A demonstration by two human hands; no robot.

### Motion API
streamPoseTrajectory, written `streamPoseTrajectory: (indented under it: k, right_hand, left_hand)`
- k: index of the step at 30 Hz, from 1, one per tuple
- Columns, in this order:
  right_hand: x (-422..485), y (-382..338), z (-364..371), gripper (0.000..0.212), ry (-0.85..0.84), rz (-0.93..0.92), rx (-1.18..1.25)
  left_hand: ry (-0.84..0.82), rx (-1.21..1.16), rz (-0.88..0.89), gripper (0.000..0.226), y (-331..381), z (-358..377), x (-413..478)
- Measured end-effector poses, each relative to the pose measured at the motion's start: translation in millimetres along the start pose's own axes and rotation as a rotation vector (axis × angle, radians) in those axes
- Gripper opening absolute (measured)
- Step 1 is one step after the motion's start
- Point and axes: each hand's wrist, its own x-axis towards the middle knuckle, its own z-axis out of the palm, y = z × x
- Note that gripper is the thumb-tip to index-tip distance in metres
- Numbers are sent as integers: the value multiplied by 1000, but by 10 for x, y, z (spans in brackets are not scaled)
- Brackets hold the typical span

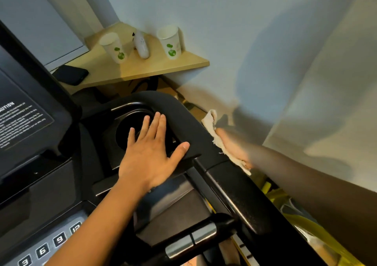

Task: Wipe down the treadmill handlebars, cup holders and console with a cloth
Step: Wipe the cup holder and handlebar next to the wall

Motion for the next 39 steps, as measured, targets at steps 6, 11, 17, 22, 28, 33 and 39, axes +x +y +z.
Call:
streamPoseTrajectory:
  k: [6, 11, 17, 22, 28, 33, 39]
  right_hand:
    - [-415, -228, 104, 46, -7, -384, -543]
    - [-674, -64, 385, 60, 134, -586, -905]
    - [-815, 119, 201, 50, -39, -859, -914]
    - [-695, 66, 53, 61, -108, -723, -857]
    - [-499, -47, 358, 76, 118, -639, -867]
    - [-744, 82, 287, 85, 67, -749, -960]
    - [-1192, 293, 296, 97, 116, -583, -1061]
  left_hand:
    - [47, -55, 17, 88, -7, 21, -15]
    - [91, -285, -30, 79, -50, 6, -23]
    - [174, -347, 20, 74, -45, -3, -100]
    - [209, -411, 16, 72, -29, -38, -124]
    - [317, -345, 93, 66, -30, -20, -150]
    - [409, -306, 188, 57, -77, 47, -260]
    - [374, -318, 83, 61, 252, 223, -778]
